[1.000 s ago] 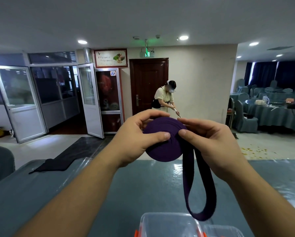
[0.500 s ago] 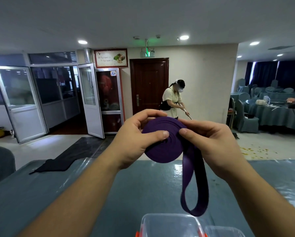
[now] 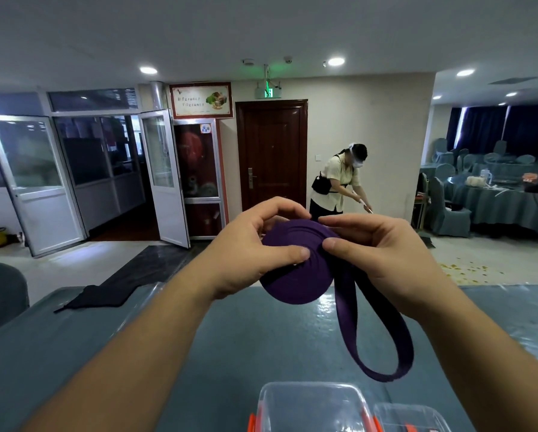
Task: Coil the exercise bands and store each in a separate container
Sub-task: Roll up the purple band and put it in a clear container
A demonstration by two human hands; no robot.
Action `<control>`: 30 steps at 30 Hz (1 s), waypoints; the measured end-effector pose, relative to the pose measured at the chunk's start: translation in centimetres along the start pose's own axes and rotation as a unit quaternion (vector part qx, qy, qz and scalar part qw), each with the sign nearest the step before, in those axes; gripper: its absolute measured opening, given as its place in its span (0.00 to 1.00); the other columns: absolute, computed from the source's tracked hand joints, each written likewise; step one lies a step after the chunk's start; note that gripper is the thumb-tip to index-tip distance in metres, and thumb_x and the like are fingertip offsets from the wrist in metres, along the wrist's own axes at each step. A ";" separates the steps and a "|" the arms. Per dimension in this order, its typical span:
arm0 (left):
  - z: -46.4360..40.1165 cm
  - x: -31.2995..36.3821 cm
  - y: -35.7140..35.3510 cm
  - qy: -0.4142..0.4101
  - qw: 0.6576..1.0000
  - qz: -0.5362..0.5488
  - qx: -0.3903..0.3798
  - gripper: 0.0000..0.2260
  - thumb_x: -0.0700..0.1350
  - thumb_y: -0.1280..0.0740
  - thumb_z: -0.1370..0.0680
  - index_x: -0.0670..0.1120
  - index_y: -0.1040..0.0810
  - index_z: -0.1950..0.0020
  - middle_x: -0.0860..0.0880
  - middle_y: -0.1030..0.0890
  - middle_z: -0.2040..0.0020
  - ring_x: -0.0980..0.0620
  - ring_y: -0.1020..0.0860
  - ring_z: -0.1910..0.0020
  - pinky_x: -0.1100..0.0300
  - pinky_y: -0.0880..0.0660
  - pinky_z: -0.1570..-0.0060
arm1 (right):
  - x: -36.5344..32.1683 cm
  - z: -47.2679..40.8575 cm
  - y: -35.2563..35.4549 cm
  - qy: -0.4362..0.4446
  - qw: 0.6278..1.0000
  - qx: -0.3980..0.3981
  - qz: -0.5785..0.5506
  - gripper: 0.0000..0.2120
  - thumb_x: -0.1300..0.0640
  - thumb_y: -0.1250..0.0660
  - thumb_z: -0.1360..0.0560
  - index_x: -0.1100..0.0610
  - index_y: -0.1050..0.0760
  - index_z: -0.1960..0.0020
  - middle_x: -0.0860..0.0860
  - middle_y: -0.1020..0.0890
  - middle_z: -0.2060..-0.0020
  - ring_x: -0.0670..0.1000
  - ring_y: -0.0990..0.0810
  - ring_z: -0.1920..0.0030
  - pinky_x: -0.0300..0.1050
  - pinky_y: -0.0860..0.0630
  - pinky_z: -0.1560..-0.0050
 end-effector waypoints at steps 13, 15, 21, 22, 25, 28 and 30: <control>0.4 -0.8 4.3 -0.018 0.986 -0.065 0.154 0.18 0.41 0.22 0.25 0.60 0.16 0.42 0.62 0.14 0.49 0.61 0.16 0.50 0.68 0.20 0.58 | 7.0 1.7 1.7 -0.121 0.986 0.023 0.111 0.16 0.64 0.28 0.21 0.47 0.18 0.37 0.47 0.11 0.47 0.50 0.13 0.47 0.53 0.18 0.42; 0.6 -1.0 5.0 -0.017 0.981 -0.064 0.182 0.18 0.41 0.22 0.26 0.60 0.17 0.41 0.63 0.15 0.50 0.62 0.16 0.51 0.70 0.21 0.60 | 8.5 2.2 2.0 -0.155 0.980 0.051 0.110 0.16 0.64 0.31 0.20 0.45 0.18 0.39 0.47 0.12 0.47 0.50 0.13 0.48 0.55 0.17 0.41; 0.9 -2.3 6.1 -0.003 0.973 -0.093 0.212 0.18 0.44 0.22 0.26 0.62 0.18 0.40 0.65 0.16 0.48 0.64 0.18 0.49 0.68 0.19 0.58 | 10.6 3.5 3.5 -0.203 0.963 0.149 0.093 0.11 0.55 0.21 0.26 0.60 0.18 0.51 0.56 0.16 0.63 0.51 0.18 0.67 0.46 0.17 0.61; 0.9 -2.6 6.1 0.000 0.972 -0.093 0.214 0.18 0.44 0.22 0.26 0.62 0.18 0.40 0.65 0.16 0.48 0.63 0.17 0.49 0.67 0.19 0.57 | 10.6 3.6 3.7 -0.198 0.964 0.161 0.075 0.11 0.55 0.21 0.27 0.62 0.17 0.53 0.56 0.16 0.65 0.51 0.17 0.68 0.47 0.17 0.61; 1.0 -3.4 6.4 0.004 0.972 -0.079 0.220 0.18 0.44 0.21 0.26 0.63 0.17 0.42 0.64 0.15 0.49 0.62 0.17 0.50 0.66 0.19 0.58 | 10.3 3.8 3.5 -0.186 0.970 0.158 0.000 0.09 0.55 0.22 0.28 0.61 0.13 0.57 0.56 0.15 0.67 0.52 0.16 0.66 0.46 0.16 0.58; 1.1 -4.0 6.8 0.010 0.974 -0.061 0.217 0.19 0.44 0.21 0.26 0.65 0.17 0.42 0.64 0.16 0.48 0.63 0.17 0.49 0.66 0.18 0.60 | 10.0 3.7 3.3 -0.177 0.964 0.160 -0.114 0.14 0.53 0.23 0.31 0.64 0.13 0.53 0.55 0.16 0.67 0.48 0.18 0.68 0.45 0.16 0.56; 1.2 -4.5 6.7 0.019 0.976 -0.045 0.211 0.19 0.44 0.21 0.26 0.65 0.17 0.42 0.63 0.15 0.47 0.62 0.17 0.49 0.63 0.18 0.59 | 9.6 3.5 2.5 -0.173 0.952 0.158 -0.198 0.11 0.54 0.25 0.30 0.62 0.12 0.55 0.56 0.15 0.65 0.49 0.16 0.65 0.43 0.16 0.60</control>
Point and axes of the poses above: each hand's wrist, its own z-axis away from the middle knuckle, its own y-axis out of the back of the hand, x = y × z, the point moved 8 cm from there along -z, towards the middle knuckle
